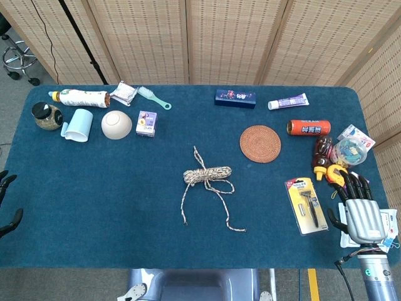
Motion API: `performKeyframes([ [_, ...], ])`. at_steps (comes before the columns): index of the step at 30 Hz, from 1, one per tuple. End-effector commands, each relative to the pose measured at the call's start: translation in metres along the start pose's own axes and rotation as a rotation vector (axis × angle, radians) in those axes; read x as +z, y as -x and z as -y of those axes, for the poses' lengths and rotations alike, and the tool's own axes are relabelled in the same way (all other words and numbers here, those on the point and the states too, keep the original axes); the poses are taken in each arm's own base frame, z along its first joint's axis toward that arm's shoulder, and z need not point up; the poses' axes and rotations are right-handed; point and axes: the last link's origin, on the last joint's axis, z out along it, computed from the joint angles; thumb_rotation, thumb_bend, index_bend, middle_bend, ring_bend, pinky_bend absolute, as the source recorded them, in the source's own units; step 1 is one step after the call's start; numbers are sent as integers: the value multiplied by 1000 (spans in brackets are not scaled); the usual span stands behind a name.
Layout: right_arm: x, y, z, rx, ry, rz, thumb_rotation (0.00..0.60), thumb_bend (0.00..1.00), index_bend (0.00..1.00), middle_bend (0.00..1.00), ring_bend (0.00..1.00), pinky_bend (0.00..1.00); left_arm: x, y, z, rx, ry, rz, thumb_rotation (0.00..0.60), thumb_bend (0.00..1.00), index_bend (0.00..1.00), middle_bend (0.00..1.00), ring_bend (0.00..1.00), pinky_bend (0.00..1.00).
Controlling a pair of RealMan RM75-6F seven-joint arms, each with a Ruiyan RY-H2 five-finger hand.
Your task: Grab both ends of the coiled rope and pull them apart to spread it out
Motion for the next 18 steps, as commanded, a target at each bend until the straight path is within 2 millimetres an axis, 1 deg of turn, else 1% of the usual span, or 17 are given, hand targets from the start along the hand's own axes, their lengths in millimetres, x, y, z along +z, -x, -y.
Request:
performKeyframes([
  [1, 0, 1, 0, 3, 1, -2, 600, 388, 235, 44, 0, 0, 0, -1, 1, 1, -1, -3, 594, 361, 137, 89, 109, 13],
  [18, 2, -2, 2, 31, -29, -29, 600, 389, 236, 55, 0, 0, 0, -7, 2, 5, 0, -15, 596, 361, 144, 89, 121, 13],
])
